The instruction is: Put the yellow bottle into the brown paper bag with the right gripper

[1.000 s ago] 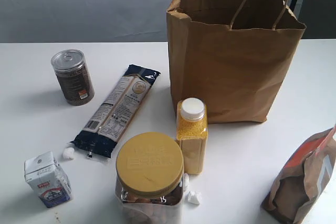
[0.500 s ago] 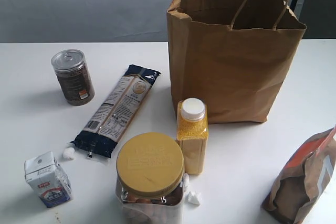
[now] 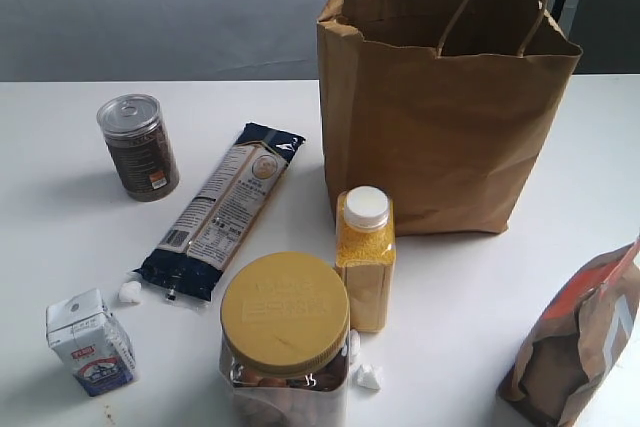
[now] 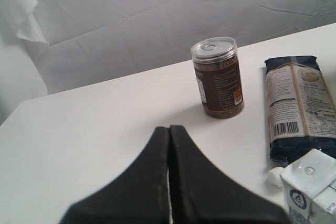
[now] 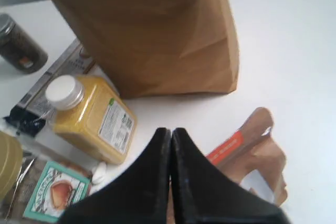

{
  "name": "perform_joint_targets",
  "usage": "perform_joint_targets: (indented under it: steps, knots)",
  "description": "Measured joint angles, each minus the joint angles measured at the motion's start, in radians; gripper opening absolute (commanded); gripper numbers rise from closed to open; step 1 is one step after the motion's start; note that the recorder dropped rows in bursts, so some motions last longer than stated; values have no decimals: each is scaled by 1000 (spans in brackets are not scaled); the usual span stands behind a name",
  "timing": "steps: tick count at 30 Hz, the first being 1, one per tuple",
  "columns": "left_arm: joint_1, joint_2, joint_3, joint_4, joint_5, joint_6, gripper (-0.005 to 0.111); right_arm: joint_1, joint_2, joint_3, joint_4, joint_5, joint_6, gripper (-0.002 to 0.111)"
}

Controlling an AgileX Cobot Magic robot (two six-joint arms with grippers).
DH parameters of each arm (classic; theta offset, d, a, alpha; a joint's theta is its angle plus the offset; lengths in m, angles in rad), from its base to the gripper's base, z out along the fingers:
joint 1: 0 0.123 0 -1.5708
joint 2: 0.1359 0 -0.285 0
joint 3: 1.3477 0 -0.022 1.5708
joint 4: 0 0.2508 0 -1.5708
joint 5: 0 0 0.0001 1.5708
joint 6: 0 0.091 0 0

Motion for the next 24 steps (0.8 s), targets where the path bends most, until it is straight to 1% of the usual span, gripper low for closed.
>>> perform_joint_targets:
  steps: [1, 2, 5, 6, 7, 8, 9, 10, 12, 13, 15, 16, 24]
  knots:
    - [0, 0, 0, 0, 0, 0, 0, 30, 35, -9, 0, 4, 7, 0]
    - [0, 0, 0, 0, 0, 0, 0, 87, 107, -30, 0, 8, 24, 0]
    - [0, 0, 0, 0, 0, 0, 0, 179, 216, -68, -2, 8, 70, 0]
    - [0, 0, 0, 0, 0, 0, 0, 227, 292, -101, -4, 6, 103, 2]
    - [0, 0, 0, 0, 0, 0, 0, 253, 336, -122, -4, 4, 117, 9]
    - [0, 0, 0, 0, 0, 0, 0, 298, 416, -161, -14, -10, 148, 15]
    - [0, 0, 0, 0, 0, 0, 0, 323, 459, -182, -28, -23, 173, 20]
    - [0, 0, 0, 0, 0, 0, 0, 347, 499, -202, -45, -42, 204, 28]
    - [0, 0, 0, 0, 0, 0, 0, 389, 570, -241, -85, -81, 265, 41]
    - [0, 0, 0, 0, 0, 0, 0, 407, 602, -260, -108, -97, 300, 51]
    - [0, 0, 0, 0, 0, 0, 0, 432, 656, -297, -151, -116, 358, 62]
    - [0, 0, 0, 0, 0, 0, 0, 440, 686, -317, -168, -122, 385, 64]
    - [0, 0, 0, 0, 0, 0, 0, 463, 898, -415, -222, -130, 489, 65]
